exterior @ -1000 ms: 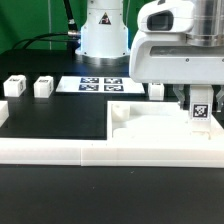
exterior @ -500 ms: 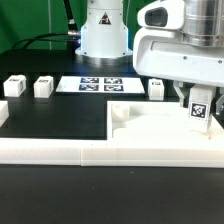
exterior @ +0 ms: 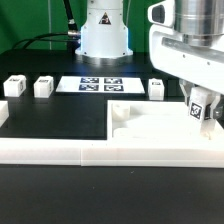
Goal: Assemble square table
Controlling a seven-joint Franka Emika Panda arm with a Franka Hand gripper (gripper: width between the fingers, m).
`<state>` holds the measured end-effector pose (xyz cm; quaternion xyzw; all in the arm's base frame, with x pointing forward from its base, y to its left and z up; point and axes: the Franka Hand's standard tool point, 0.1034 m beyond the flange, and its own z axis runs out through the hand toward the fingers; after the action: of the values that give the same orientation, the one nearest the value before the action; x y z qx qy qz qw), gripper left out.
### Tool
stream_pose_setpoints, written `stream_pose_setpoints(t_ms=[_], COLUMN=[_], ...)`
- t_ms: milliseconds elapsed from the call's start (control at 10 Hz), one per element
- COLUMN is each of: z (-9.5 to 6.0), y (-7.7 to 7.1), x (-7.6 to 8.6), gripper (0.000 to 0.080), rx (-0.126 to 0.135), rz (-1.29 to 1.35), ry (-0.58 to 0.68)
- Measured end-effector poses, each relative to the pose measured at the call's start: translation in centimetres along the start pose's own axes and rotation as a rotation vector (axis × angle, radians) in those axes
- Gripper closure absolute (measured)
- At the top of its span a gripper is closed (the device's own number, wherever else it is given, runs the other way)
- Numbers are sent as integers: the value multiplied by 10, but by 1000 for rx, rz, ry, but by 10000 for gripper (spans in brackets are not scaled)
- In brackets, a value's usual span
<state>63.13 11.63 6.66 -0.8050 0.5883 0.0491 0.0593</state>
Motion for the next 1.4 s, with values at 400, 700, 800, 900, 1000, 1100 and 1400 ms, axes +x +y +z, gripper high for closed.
stream_pose_setpoints(t_ms=[400, 700, 800, 900, 1000, 1100, 1400], z=[2, 1, 0, -1, -1, 0, -2], y=[-1, 0, 0, 0, -2, -2, -1], x=[-6, -8, -5, -9, -17, -18, -9], gripper=[512, 234, 234, 165, 154, 154, 151], rx=[23, 4, 4, -10, -27, -25, -63], rz=[169, 7, -174, -327, -472, -505, -918], ry=[-5, -11, -7, 21, 50, 43, 76])
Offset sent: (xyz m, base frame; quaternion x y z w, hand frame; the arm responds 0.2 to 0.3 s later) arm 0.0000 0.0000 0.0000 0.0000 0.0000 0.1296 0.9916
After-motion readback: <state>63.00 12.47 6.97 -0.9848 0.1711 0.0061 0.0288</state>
